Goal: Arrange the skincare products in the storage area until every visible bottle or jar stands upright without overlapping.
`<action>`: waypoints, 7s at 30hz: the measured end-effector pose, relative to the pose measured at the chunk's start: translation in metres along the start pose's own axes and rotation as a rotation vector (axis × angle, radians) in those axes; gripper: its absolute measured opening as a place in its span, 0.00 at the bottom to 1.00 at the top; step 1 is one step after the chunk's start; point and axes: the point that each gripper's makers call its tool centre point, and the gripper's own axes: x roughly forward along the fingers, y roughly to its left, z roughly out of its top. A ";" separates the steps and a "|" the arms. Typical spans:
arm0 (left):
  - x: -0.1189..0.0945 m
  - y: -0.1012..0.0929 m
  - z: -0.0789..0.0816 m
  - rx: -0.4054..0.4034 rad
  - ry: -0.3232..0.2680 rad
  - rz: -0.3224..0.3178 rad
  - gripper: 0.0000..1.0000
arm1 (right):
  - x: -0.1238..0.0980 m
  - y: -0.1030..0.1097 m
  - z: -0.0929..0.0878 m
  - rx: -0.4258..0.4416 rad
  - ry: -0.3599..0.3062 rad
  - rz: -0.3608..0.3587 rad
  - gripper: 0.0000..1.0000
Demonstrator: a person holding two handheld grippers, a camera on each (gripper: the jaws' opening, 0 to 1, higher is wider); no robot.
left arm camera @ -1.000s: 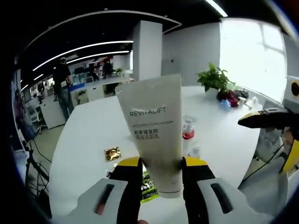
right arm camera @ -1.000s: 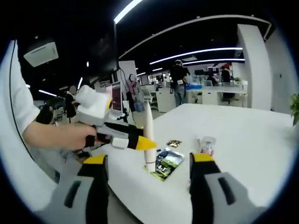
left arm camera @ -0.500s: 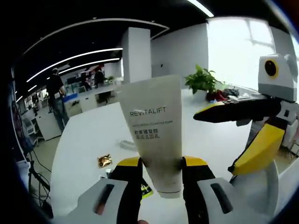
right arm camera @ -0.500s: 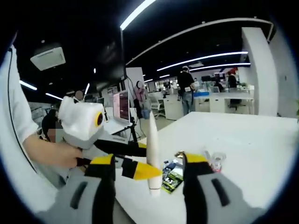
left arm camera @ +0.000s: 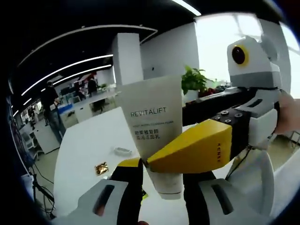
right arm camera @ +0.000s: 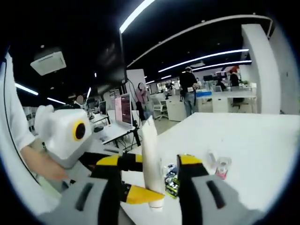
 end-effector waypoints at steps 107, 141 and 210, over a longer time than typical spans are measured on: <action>0.053 -0.042 -0.132 0.240 0.215 -0.763 0.16 | 0.003 -0.022 -0.113 -0.068 0.273 0.143 0.53; 0.113 0.008 -0.108 0.269 0.173 -0.721 0.16 | -0.034 -0.074 -0.131 0.068 0.244 -0.121 0.71; 0.152 0.058 -0.083 0.272 0.187 -0.638 0.38 | -0.067 -0.093 -0.126 0.107 0.213 -0.252 0.74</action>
